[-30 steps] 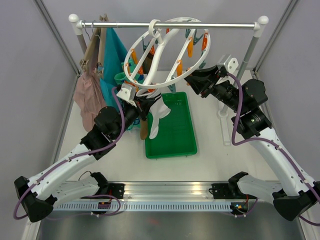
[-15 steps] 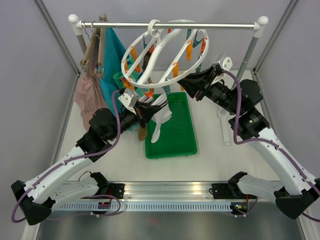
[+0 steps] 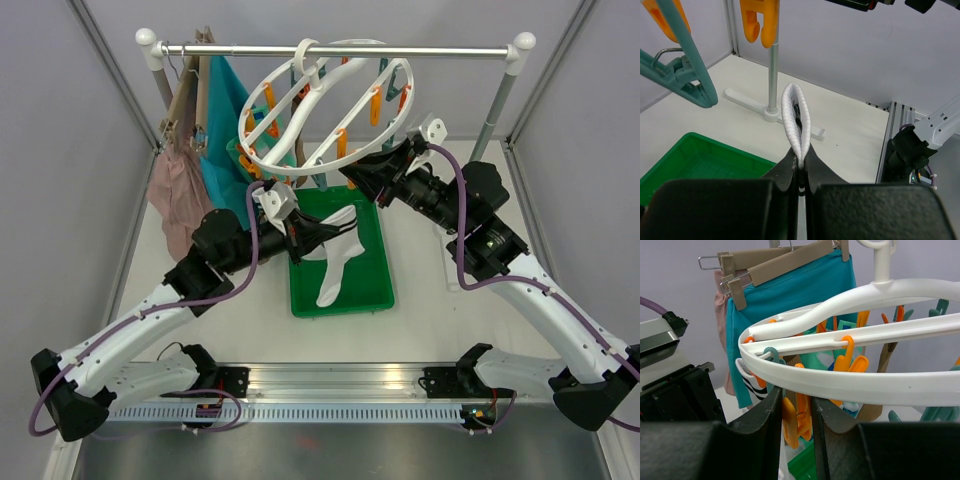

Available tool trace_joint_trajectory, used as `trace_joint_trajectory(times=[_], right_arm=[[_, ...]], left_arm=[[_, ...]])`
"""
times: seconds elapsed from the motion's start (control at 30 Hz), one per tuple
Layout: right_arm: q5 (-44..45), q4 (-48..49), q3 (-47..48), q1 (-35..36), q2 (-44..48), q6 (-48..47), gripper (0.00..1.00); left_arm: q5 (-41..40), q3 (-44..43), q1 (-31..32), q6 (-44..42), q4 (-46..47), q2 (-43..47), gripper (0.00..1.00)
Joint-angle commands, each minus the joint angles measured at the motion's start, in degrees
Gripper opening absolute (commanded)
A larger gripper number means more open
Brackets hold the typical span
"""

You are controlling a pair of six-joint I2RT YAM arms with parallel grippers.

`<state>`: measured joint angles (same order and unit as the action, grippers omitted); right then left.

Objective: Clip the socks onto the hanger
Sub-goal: Clamp the sock onto the hanger.

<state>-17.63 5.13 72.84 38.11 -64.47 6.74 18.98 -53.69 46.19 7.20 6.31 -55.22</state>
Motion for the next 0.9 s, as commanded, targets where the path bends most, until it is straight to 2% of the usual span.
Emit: trace_joint_trajectory(times=[0.0, 0.87], right_arm=[[-1.44, -1.08, 1.25, 0.74, -0.48, 0.55, 0.0], [-2.41, -4.07, 2.57, 0.83, 0.13, -1.47, 0.0]], left_arm=[[1.32, -4.05, -0.23, -1.84, 2.48, -2.25, 0.02], [-2.2, -10.73, -0.23, -2.1, 3.54, -9.11, 0.02]])
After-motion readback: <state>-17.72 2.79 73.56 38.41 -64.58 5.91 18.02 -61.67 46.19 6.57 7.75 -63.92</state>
